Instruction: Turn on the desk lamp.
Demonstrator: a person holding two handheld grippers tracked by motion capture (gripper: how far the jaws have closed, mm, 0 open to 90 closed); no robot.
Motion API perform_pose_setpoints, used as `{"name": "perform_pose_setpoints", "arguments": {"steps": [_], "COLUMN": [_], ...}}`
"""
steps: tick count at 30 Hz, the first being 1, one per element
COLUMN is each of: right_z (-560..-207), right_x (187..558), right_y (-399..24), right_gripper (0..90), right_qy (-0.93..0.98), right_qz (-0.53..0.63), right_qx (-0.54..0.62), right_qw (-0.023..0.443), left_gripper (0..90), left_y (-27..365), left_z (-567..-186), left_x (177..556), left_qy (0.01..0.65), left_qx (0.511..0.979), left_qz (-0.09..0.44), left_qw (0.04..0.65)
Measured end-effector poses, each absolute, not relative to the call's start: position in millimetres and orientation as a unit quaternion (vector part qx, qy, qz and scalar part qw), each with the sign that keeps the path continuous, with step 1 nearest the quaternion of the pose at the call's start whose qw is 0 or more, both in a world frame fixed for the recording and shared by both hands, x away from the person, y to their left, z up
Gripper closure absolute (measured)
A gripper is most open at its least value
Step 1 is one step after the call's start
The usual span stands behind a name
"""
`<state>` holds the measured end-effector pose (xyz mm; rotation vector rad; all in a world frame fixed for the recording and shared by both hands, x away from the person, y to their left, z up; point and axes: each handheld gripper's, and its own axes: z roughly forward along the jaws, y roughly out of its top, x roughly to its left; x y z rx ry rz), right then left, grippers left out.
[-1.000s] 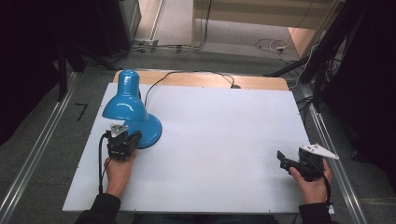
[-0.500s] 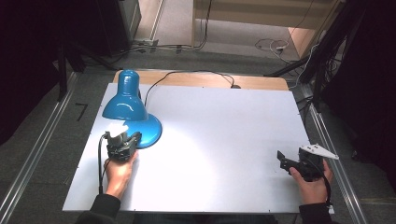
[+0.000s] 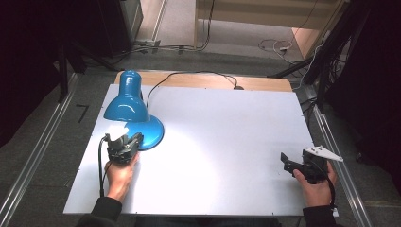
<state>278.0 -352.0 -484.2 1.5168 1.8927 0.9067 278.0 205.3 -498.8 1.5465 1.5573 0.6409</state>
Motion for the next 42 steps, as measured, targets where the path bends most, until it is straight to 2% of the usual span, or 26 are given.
{"name": "perform_pose_setpoints", "arguments": {"steps": [18, 24, 28, 29, 33, 37, 40, 41, 42], "right_z": [-484.2, -484.2, -484.2, -484.3, -484.2, -484.3, -484.3, -484.3, -484.3], "right_x": [278.0, 278.0, 277.9, 277.9, 277.8, 277.4, 277.3, 277.2, 277.2], "right_y": [-352.0, -352.0, -351.9, -352.0, -352.1, -351.9, -352.0, -352.1, -352.1], "right_gripper": [12.3, 12.3, 12.3, 12.3, 12.3, 12.3, 12.3, 12.3, 12.3], "right_qy": [0.704, 0.704, 0.704, 0.704, 0.704, 0.704, 0.704, 0.704, 0.704], "right_qz": [0.337, 0.337, 0.336, 0.336, 0.336, 0.336, 0.335, 0.336, 0.336], "right_qx": [0.562, 0.562, 0.564, 0.565, 0.563, 0.565, 0.565, 0.564, 0.564], "right_qw": [0.273, 0.272, 0.271, 0.271, 0.272, 0.270, 0.270, 0.270, 0.270], "left_gripper": [79.2, 66.5, 63.2, 59.3, 57.7, 48.5, 46.6, 41.7, 41.7], "left_y": [206.4, 205.9, 205.6, 205.5, 205.5, 204.8, 204.7, 204.2, 203.6], "left_z": [-495.4, -495.4, -494.6, -494.4, -494.1, -493.9, -493.8, -493.8, -493.5], "left_x": [274.8, 274.4, 273.6, 273.5, 273.0, 273.2, 273.1, 273.1, 272.9], "left_qy": [0.615, 0.613, 0.613, 0.614, 0.614, 0.619, 0.617, 0.618, 0.618], "left_qx": [0.614, 0.619, 0.618, 0.618, 0.617, 0.614, 0.615, 0.615, 0.615], "left_qz": [0.264, 0.271, 0.272, 0.273, 0.275, 0.283, 0.284, 0.286, 0.292], "left_qw": [0.418, 0.410, 0.411, 0.409, 0.409, 0.401, 0.399, 0.398, 0.393]}}
